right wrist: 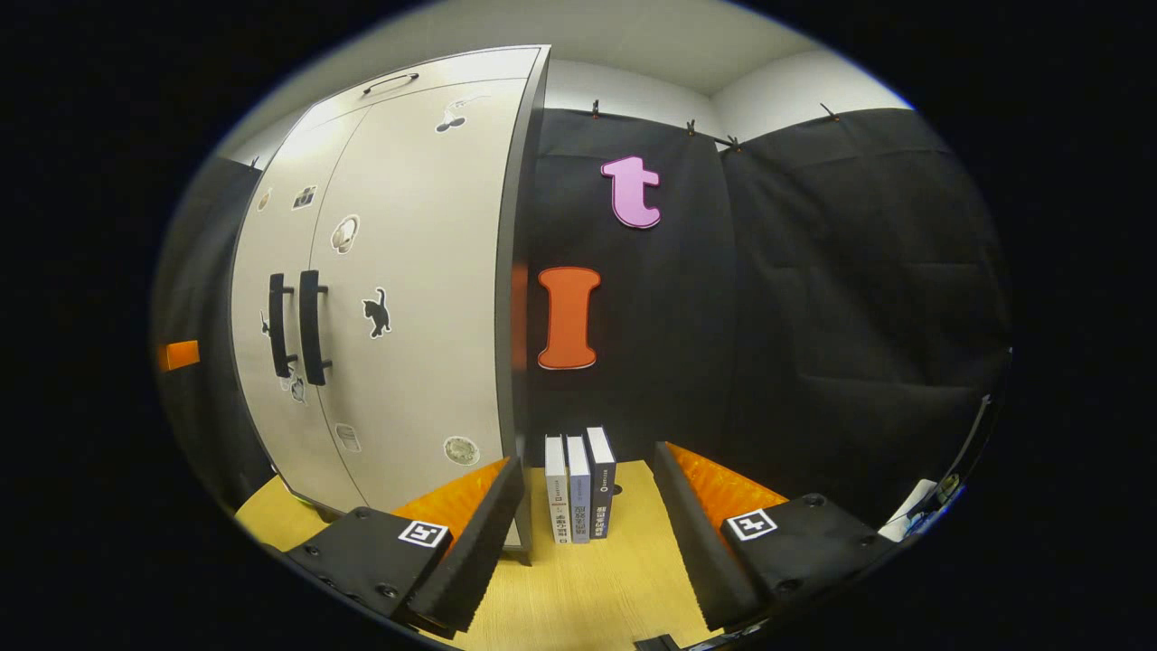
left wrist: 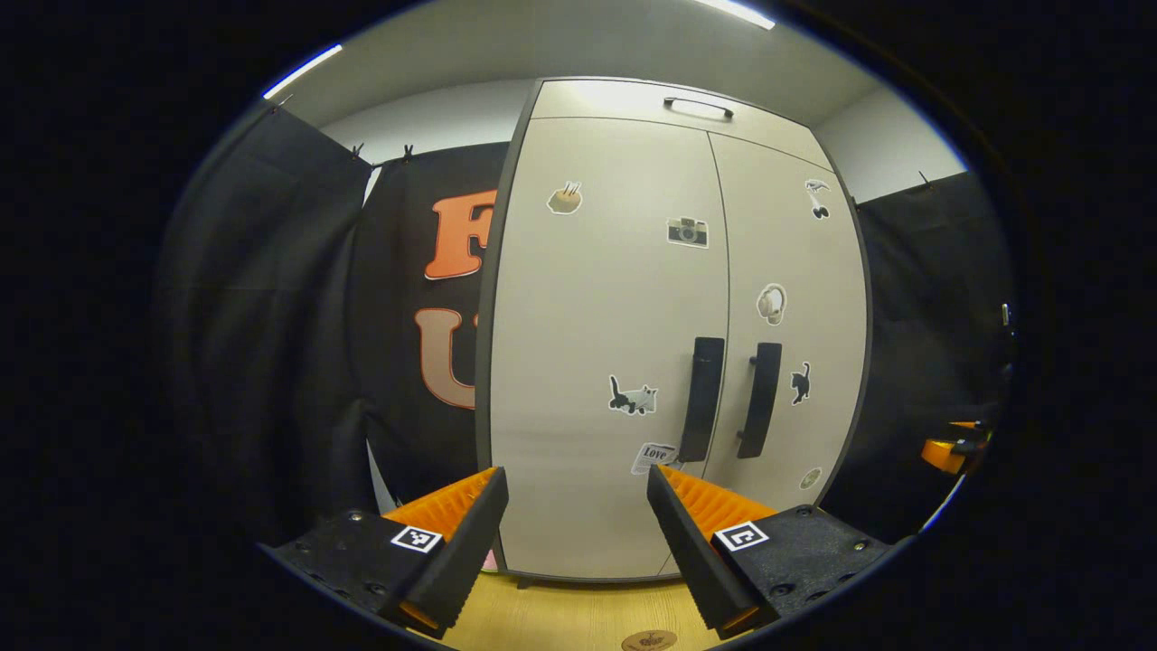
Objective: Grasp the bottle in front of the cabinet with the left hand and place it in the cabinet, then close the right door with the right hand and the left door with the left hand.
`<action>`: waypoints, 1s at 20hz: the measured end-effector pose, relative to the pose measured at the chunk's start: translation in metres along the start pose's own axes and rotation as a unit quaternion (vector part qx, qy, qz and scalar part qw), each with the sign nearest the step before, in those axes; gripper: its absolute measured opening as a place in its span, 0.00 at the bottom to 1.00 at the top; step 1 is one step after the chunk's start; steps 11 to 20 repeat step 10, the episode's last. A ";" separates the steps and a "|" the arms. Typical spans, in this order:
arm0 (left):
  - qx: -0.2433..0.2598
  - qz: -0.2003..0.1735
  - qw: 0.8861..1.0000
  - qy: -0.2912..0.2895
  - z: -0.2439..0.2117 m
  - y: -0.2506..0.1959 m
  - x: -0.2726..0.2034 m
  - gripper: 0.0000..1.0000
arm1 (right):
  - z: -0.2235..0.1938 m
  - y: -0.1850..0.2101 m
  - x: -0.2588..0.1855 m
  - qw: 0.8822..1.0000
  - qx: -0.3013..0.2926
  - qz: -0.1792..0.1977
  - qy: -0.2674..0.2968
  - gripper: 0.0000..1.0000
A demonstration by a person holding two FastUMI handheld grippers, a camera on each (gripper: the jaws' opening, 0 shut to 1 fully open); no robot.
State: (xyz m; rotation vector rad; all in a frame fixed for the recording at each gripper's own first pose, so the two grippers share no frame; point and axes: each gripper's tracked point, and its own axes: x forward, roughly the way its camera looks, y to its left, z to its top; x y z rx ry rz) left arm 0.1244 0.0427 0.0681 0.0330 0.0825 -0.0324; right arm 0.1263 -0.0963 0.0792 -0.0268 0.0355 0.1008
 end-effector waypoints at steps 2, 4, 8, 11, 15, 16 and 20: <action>-0.004 -0.008 1.000 -0.001 0.003 -0.003 -0.007 0.95 | 0.001 -0.003 -0.008 1.000 0.001 -0.004 -0.003 0.96; -0.006 -0.010 1.000 -0.001 0.002 -0.004 -0.013 0.94 | 0.001 -0.007 -0.016 1.000 0.001 -0.008 -0.004 0.96; -0.015 -0.015 1.000 0.005 -0.002 -0.008 -0.022 0.94 | -0.003 -0.016 -0.032 1.000 -0.004 -0.016 -0.004 0.96; -0.020 -0.018 1.000 0.008 -0.005 -0.013 -0.026 0.94 | -0.007 -0.021 -0.038 1.000 -0.002 -0.018 -0.001 0.96; -0.020 -0.018 1.000 0.008 -0.005 -0.013 -0.026 0.94 | -0.007 -0.021 -0.038 1.000 -0.002 -0.018 -0.001 0.96; -0.020 -0.018 1.000 0.008 -0.005 -0.013 -0.026 0.94 | -0.007 -0.021 -0.038 1.000 -0.002 -0.018 -0.001 0.96; -0.020 -0.018 1.000 0.008 -0.005 -0.013 -0.026 0.94 | -0.007 -0.021 -0.038 1.000 -0.002 -0.018 -0.001 0.96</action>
